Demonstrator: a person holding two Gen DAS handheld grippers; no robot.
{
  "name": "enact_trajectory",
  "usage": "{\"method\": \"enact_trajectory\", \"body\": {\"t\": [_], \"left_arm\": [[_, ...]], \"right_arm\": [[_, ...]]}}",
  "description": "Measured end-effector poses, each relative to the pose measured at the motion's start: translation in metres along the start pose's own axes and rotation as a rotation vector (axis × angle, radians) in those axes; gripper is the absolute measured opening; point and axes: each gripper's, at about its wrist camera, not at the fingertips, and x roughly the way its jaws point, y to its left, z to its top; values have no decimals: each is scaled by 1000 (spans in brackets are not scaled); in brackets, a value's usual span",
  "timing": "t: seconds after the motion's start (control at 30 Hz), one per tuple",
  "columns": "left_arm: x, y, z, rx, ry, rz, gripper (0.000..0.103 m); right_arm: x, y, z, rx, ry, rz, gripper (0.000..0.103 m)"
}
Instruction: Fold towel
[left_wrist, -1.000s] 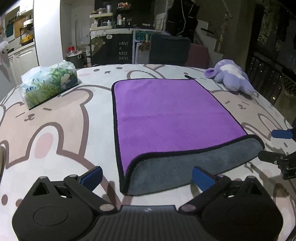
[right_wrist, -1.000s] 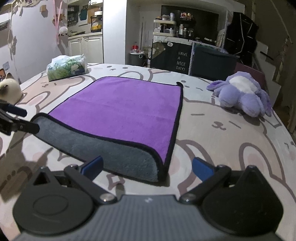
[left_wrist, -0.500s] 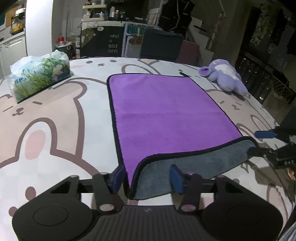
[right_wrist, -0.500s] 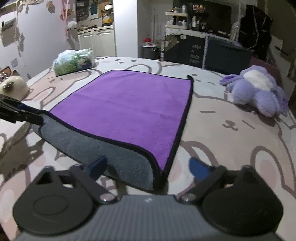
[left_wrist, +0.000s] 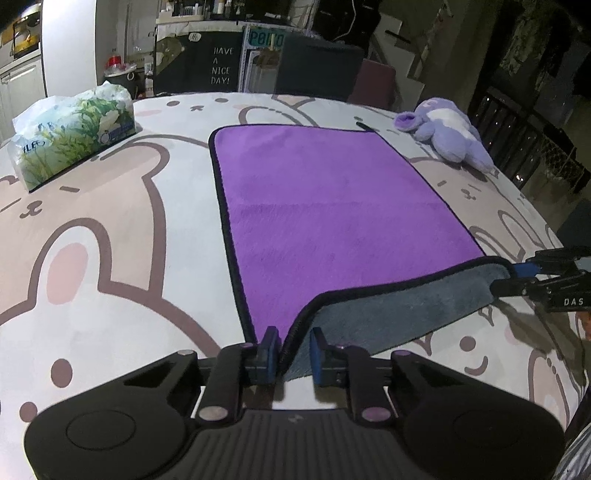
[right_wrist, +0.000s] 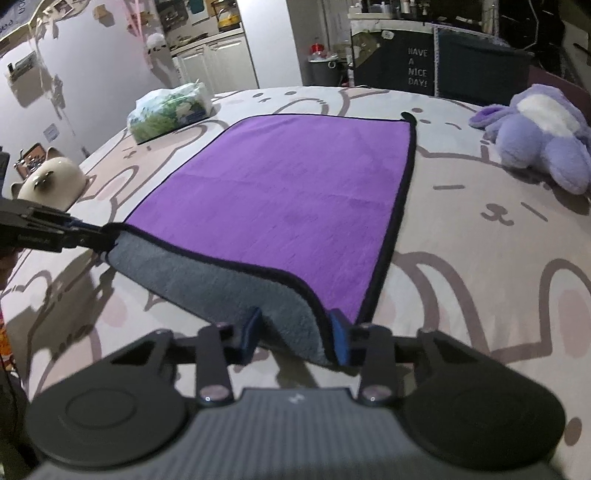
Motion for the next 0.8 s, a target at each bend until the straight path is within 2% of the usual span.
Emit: {"method": "enact_trajectory", "body": {"t": [0.2, 0.27, 0.33, 0.43, 0.63, 0.8], "left_arm": [[0, 2, 0, 2, 23, 7, 19], [0, 3, -1, 1, 27, 10, 18], [0, 2, 0, 5, 33, 14, 12], [-1, 1, 0, 14, 42, 26, 10], [-7, 1, 4, 5, 19, 35, 6], [-17, 1, 17, -7, -39, 42, 6]], "right_arm": [[-3, -2, -1, -13, 14, -9, 29], [-4, -3, -2, -20, 18, -13, 23], [-4, -3, -2, -30, 19, -17, 20], [-5, -1, -2, -43, 21, -24, 16], [-12, 0, 1, -54, -8, -43, 7], [-23, 2, 9, -56, -60, -51, 6]]}}
